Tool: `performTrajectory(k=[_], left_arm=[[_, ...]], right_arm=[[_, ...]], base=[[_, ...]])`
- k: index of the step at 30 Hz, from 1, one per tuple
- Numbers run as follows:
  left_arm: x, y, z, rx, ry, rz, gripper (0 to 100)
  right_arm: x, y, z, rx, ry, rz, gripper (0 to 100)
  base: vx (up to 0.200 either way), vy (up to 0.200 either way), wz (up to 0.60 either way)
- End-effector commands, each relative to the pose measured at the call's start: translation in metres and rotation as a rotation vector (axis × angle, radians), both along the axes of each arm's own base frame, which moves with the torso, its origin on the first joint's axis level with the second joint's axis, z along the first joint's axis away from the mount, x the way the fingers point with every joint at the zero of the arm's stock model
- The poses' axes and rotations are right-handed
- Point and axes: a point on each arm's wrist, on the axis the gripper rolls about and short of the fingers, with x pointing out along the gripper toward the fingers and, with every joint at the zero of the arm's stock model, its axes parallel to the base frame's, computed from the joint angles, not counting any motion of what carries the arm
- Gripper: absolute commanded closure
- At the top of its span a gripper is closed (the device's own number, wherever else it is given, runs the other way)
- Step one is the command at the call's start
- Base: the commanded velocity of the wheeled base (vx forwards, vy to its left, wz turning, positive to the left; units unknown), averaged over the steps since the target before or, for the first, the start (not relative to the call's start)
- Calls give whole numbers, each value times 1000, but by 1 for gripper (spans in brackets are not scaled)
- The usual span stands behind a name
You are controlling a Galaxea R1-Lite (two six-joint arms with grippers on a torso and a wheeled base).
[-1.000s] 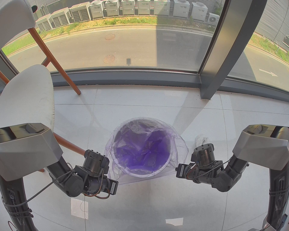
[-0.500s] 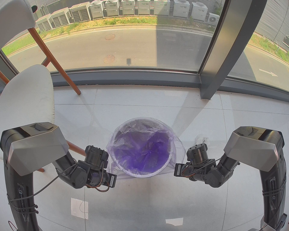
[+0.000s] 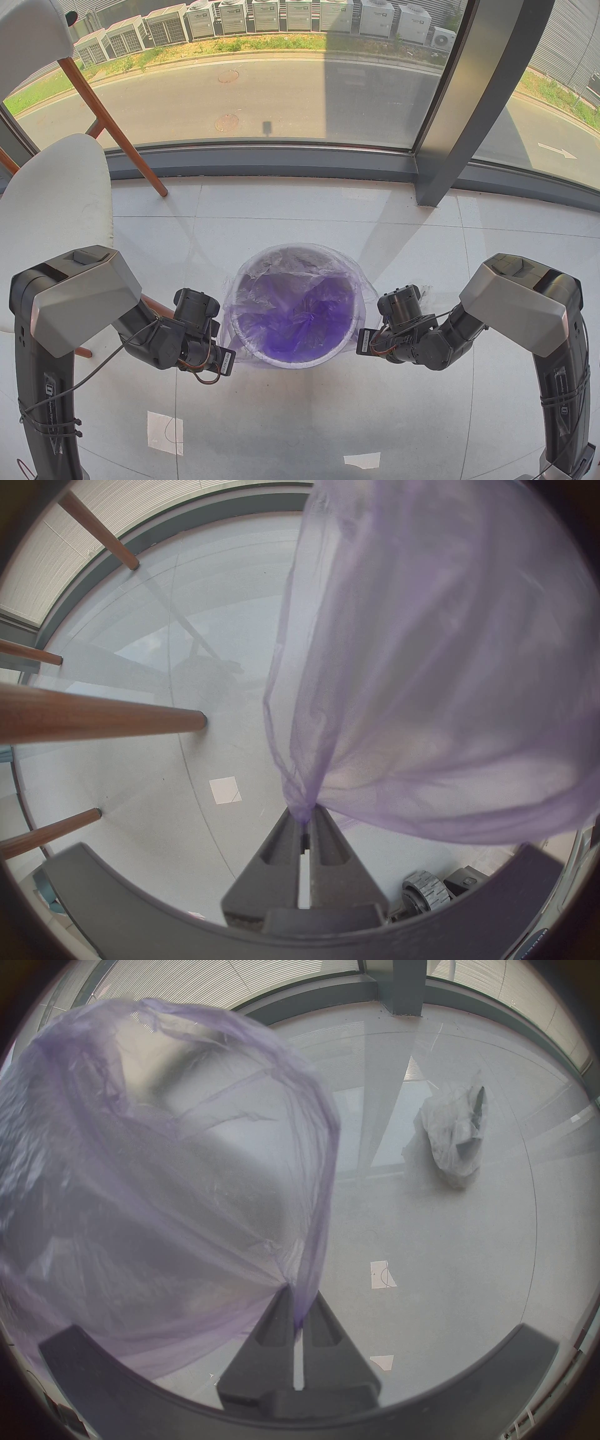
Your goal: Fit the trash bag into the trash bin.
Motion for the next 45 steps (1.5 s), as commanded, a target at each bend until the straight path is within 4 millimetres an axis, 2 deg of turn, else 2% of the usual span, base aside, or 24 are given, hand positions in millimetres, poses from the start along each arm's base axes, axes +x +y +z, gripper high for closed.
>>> performTrajectory(k=[1, 2, 3, 4, 5, 8, 12, 14, 18, 24, 25, 26, 29, 31, 32, 33, 35, 36, 37, 40, 41, 42, 45], left_arm=[[9, 3, -1, 1, -14, 9, 100], [8, 3, -1, 2, -13, 8, 100], [8, 3, -1, 2, -11, 8, 0], [7, 2, -2, 4, -9, 5, 0], [7, 2, -1, 2, -10, 4, 0], [6, 0, 1, -7, -15, -5, 0], [-4, -1, 7, -7, -10, -17, 0], [-7, -1, 11, -9, -13, -21, 0], [-36, 0, 28, -31, 7, -56, 0], [-88, 15, 67, -75, -12, -88, 0], [-92, 16, 71, -82, -18, -92, 0], [-105, 21, 84, -111, -45, -109, 0], [-127, 27, 118, -197, -137, -154, 0], [-134, 29, 137, -251, -195, -184, 0], [-135, 29, 140, -259, -205, -190, 0], [-139, 31, 154, -293, -253, -207, 0], [-140, 31, 160, -308, -272, -212, 0], [-146, 32, 177, -354, -305, -208, 0], [-150, 33, 183, -376, -306, -208, 0], [-167, 36, 209, -447, -281, -222, 0], [-169, 37, 211, -452, -272, -223, 0], [-177, 40, 223, -455, -231, -222, 0], [-186, 42, 245, -453, -202, -219, 0]], right_arm=[[8, 2, 1, 2, -7, -4, 100], [8, 2, 2, 2, -4, -3, 100], [7, 2, 1, -1, -1, -2, 100], [7, 1, 2, -2, 1, -2, 100], [6, 1, 2, 0, 0, -3, 0], [4, 1, 4, 9, -4, -6, 0], [-10, -3, 24, 16, -4, 11, 0], [-13, -4, 25, 15, -1, 13, 0], [-32, -12, 40, 13, 10, 14, 0], [-78, -41, 66, 12, 30, 7, 0], [-82, -44, 69, 18, 26, 8, 0], [-92, -52, 79, 53, 2, 20, 0], [-107, -69, 101, 148, -81, 59, 0], [-109, -75, 115, 186, -145, 64, 0], [-108, -75, 118, 191, -157, 64, 0], [-109, -76, 128, 209, -202, 66, 0], [-110, -76, 131, 215, -215, 68, 0], [-119, -78, 147, 239, -257, 75, 0], [-123, -79, 151, 245, -268, 76, 0], [-140, -84, 155, 247, -273, 87, 0], [-141, -85, 155, 246, -275, 88, 0], [-149, -89, 157, 247, -278, 88, 0], [-160, -93, 158, 248, -281, 92, 0]], base=[[0, 0, 0], [0, 0, 0], [0, 0, 0], [0, 0, 0], [0, 0, 0], [0, 0, 0], [0, 0, 0], [0, 0, 0], [0, 0, 0], [0, 0, 0], [0, 0, 0], [0, 0, 0], [0, 0, 0], [0, 0, 0], [0, 0, 0], [0, 0, 0], [0, 0, 0], [0, 0, 0], [0, 0, 0], [0, 0, 0], [0, 0, 0], [0, 0, 0], [0, 0, 0]])
